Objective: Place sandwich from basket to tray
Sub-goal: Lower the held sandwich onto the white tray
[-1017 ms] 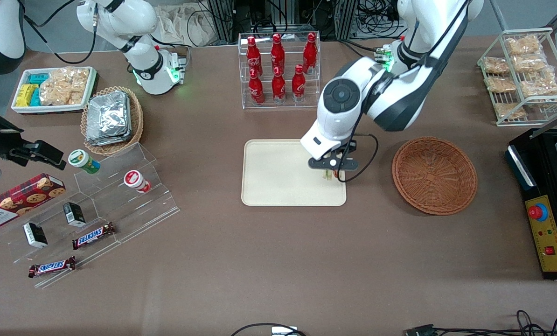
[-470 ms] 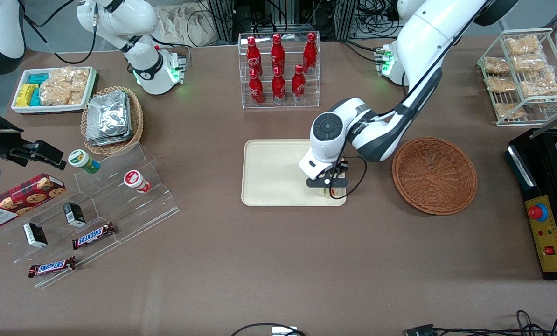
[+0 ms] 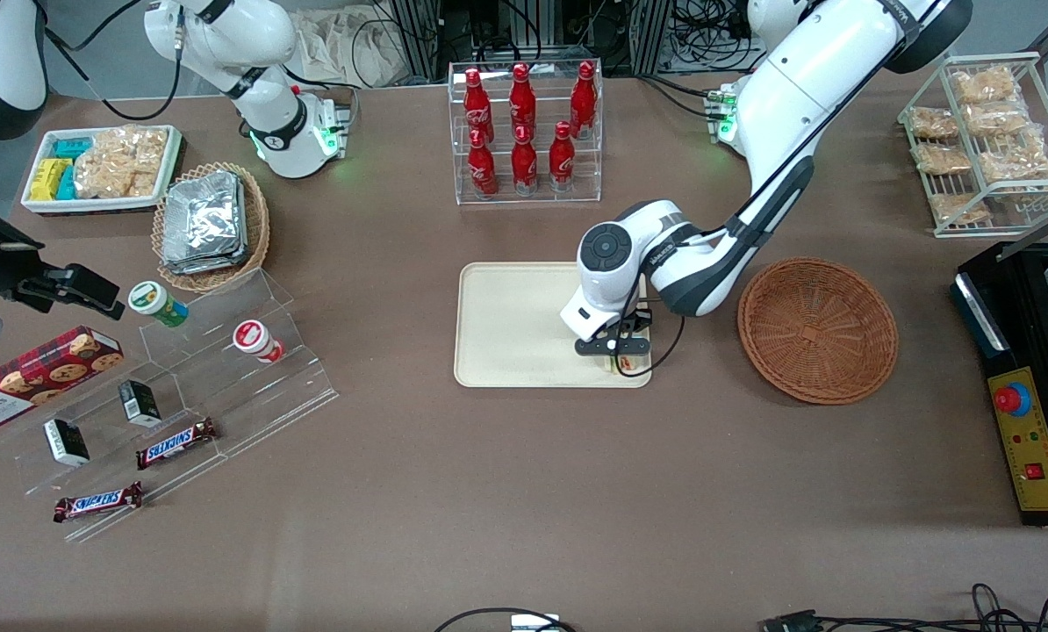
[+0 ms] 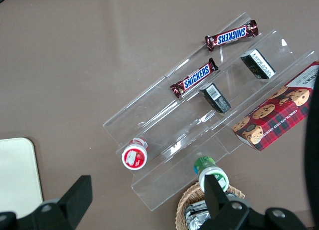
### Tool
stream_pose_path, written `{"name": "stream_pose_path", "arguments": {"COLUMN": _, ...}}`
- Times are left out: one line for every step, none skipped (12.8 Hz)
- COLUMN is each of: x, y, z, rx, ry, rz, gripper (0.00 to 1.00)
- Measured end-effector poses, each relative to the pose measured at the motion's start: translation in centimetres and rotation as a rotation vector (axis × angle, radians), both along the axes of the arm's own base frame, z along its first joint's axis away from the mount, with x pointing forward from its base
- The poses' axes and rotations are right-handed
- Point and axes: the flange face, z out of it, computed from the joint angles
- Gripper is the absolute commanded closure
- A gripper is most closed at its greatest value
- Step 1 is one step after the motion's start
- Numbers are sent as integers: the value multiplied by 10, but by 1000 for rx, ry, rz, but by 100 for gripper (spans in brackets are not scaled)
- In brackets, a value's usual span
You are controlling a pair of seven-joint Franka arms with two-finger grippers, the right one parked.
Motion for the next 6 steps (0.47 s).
{"name": "stream_pose_path", "arguments": {"x": 0, "y": 0, "z": 0, "rx": 0, "ry": -1, "rz": 7, "gripper": 0}}
{"name": "stream_pose_path", "arguments": {"x": 0, "y": 0, "z": 0, "rx": 1, "ry": -3, "rz": 22, "gripper": 0}}
{"name": "stream_pose_path", "arguments": {"x": 0, "y": 0, "z": 0, "rx": 1, "ry": -6, "rz": 38, "gripper": 0}}
{"name": "stream_pose_path", "arguments": {"x": 0, "y": 0, "z": 0, "rx": 1, "ry": -7, "rz": 48, "gripper": 0}}
{"name": "stream_pose_path", "arguments": {"x": 0, "y": 0, "z": 0, "rx": 1, "ry": -8, "rz": 53, "gripper": 0}}
{"name": "stream_pose_path", "arguments": {"x": 0, "y": 0, "z": 0, "rx": 1, "ry": -9, "rz": 56, "gripper": 0}}
